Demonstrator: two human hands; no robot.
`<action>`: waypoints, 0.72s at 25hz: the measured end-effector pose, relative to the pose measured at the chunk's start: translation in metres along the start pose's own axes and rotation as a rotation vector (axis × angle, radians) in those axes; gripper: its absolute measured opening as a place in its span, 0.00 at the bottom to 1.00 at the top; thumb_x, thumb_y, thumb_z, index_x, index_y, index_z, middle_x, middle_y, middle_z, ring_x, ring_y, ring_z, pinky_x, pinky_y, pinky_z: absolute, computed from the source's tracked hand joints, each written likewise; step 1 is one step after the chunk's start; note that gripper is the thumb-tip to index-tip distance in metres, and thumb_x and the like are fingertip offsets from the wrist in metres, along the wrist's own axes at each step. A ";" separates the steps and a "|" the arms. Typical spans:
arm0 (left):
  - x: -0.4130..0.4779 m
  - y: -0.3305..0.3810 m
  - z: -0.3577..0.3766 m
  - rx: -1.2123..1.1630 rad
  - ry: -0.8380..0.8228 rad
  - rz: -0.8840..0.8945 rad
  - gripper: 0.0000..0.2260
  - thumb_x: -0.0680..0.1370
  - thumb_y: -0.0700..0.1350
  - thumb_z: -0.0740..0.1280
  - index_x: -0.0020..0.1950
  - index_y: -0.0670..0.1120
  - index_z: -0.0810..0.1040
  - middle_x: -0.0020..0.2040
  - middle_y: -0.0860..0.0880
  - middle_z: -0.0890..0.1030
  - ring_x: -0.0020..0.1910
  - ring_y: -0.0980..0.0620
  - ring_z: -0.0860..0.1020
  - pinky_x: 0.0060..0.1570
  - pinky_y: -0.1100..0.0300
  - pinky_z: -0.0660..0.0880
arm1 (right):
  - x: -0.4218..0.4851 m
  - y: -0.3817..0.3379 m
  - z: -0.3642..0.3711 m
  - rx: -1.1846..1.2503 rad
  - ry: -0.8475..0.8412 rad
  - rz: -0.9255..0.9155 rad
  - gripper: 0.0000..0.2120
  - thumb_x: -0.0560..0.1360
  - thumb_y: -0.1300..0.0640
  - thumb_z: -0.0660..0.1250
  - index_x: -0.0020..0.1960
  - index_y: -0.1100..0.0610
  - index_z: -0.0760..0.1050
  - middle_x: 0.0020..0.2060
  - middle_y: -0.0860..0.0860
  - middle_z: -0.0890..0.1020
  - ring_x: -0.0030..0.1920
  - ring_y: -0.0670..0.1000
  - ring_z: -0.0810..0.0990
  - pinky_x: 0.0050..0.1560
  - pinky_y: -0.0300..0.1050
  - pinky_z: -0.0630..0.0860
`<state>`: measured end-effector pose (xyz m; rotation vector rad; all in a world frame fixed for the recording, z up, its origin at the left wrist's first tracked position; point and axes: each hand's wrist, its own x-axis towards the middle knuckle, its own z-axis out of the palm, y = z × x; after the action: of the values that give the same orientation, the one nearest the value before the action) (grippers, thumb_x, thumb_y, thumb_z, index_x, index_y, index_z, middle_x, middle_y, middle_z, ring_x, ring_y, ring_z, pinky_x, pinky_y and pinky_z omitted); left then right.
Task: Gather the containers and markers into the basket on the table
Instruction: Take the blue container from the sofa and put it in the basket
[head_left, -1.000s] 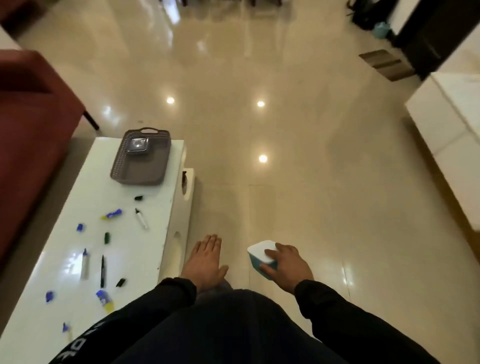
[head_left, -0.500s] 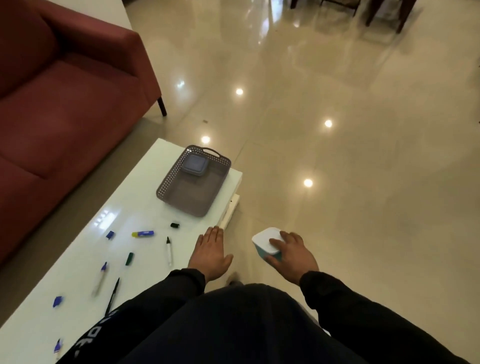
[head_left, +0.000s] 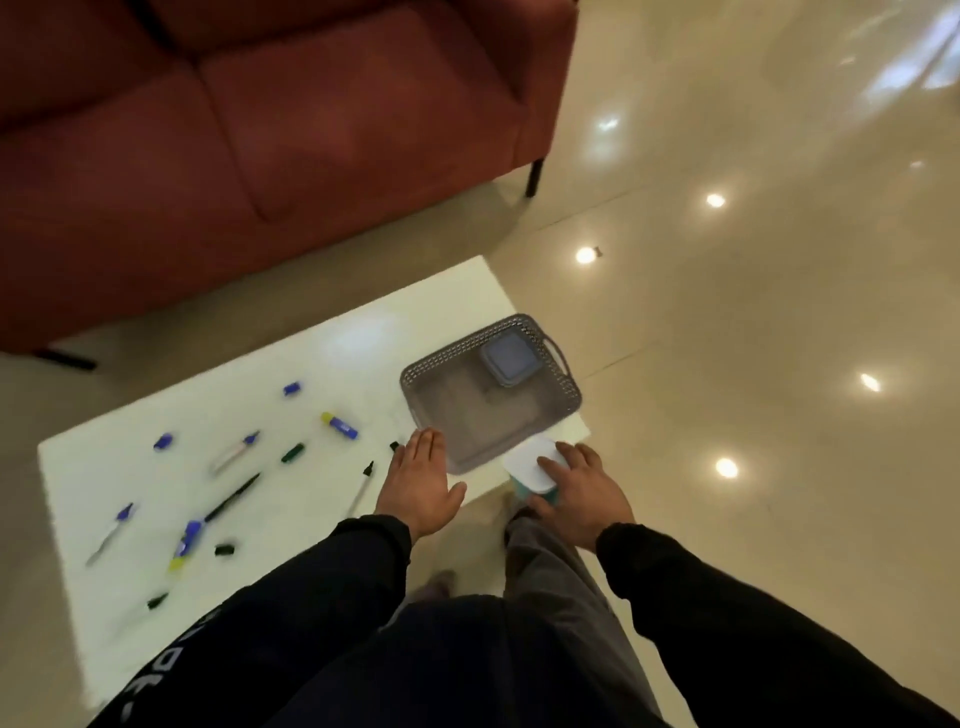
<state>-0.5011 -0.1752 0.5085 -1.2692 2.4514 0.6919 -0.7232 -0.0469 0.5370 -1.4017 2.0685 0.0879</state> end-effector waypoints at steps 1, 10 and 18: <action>0.007 0.003 0.000 -0.024 -0.013 -0.046 0.38 0.79 0.59 0.59 0.80 0.40 0.49 0.81 0.42 0.53 0.80 0.44 0.50 0.78 0.48 0.50 | 0.018 0.005 -0.009 -0.026 -0.025 -0.050 0.32 0.76 0.36 0.60 0.76 0.48 0.64 0.78 0.52 0.59 0.77 0.58 0.52 0.73 0.54 0.64; 0.109 -0.014 0.038 -0.193 -0.007 -0.361 0.39 0.77 0.56 0.63 0.80 0.39 0.51 0.81 0.40 0.54 0.80 0.42 0.50 0.77 0.45 0.51 | 0.225 0.010 -0.033 -0.230 -0.153 -0.507 0.36 0.73 0.41 0.67 0.76 0.53 0.62 0.75 0.56 0.64 0.75 0.60 0.58 0.64 0.61 0.74; 0.153 -0.056 0.090 -0.202 0.007 -0.481 0.40 0.77 0.56 0.63 0.80 0.40 0.48 0.81 0.40 0.50 0.80 0.42 0.49 0.78 0.44 0.51 | 0.351 -0.015 0.024 -0.293 -0.169 -0.931 0.33 0.74 0.41 0.67 0.75 0.51 0.64 0.75 0.56 0.64 0.75 0.61 0.58 0.63 0.61 0.74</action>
<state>-0.5383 -0.2587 0.3460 -1.8485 1.9934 0.8058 -0.7821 -0.3300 0.3356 -2.3059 1.1333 0.1121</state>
